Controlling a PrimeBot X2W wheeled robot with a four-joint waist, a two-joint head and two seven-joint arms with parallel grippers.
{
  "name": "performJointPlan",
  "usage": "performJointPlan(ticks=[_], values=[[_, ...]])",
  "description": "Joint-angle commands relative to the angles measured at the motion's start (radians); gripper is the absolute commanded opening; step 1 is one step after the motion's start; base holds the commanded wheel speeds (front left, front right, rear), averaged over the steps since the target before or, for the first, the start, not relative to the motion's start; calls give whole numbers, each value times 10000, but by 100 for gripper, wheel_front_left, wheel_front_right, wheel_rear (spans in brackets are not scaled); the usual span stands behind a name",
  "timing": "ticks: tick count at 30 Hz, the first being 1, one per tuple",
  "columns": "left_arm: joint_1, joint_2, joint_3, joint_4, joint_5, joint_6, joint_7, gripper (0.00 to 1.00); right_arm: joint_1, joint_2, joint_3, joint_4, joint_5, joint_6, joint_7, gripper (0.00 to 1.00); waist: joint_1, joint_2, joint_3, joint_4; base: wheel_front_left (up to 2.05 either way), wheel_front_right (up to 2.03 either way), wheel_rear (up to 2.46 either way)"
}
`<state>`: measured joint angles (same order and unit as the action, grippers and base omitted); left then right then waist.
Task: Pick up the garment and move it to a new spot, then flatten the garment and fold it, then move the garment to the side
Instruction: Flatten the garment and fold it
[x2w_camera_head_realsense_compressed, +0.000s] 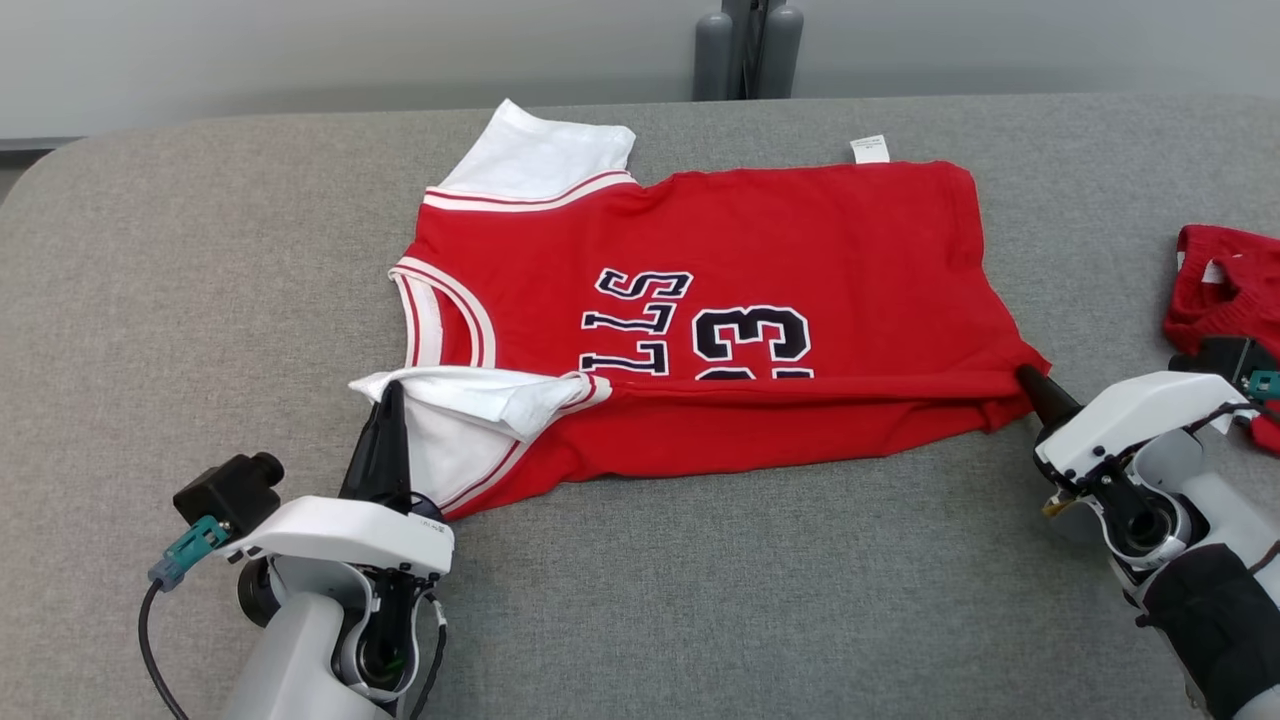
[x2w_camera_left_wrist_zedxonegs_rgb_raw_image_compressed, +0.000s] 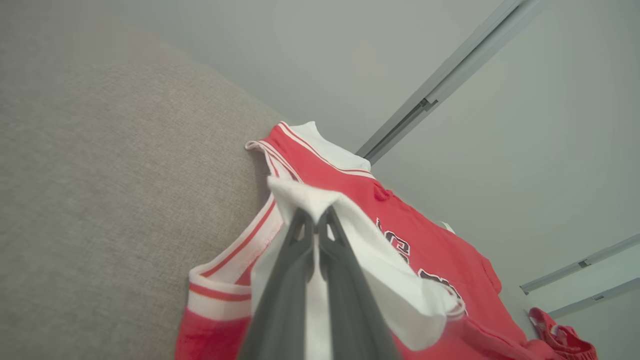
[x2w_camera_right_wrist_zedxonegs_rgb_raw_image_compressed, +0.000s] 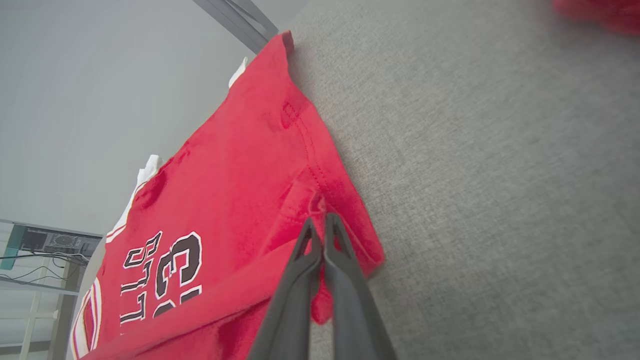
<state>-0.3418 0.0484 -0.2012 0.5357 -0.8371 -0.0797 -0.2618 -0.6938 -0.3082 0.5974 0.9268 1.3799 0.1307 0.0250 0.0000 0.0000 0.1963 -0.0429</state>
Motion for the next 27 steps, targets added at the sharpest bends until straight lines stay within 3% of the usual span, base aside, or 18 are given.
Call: performJointPlan(ticks=[1, 19, 20, 21, 22, 27], values=[[-192, 54, 23, 82, -57, -57, -36, 0, -137, -3, 13, 113, -50, 4, -102, 0, 0, 0, 74, 5, 0, 0, 0], [-568, 55, 199, 849, -56, 197, -38, 0, -859, 363, 197, 862, -157, 2, -318, 0, 0, 0, 432, 181, 0, 0, 0], [-566, 55, 176, 879, -112, 200, -38, 0, -878, 353, 210, 908, -170, 4, -348, 44, 0, 0, 429, 188, 0, 0, 0], [-576, 54, 151, 907, -122, 201, -38, 7, -903, 342, 216, 943, -187, 2, -401, 93, 0, 0, 422, 197, 0, 0, 0], [-591, 54, 120, 936, -147, 210, -38, 100, -909, 353, 193, 1012, -157, 2, -464, 100, 0, 0, 414, 203, 0, 0, 0], [-615, 51, -10, 1024, -211, 199, -26, 100, -930, 391, 208, 1082, -142, 2, -630, 100, 0, 0, 331, 209, 0, 0, 0]])
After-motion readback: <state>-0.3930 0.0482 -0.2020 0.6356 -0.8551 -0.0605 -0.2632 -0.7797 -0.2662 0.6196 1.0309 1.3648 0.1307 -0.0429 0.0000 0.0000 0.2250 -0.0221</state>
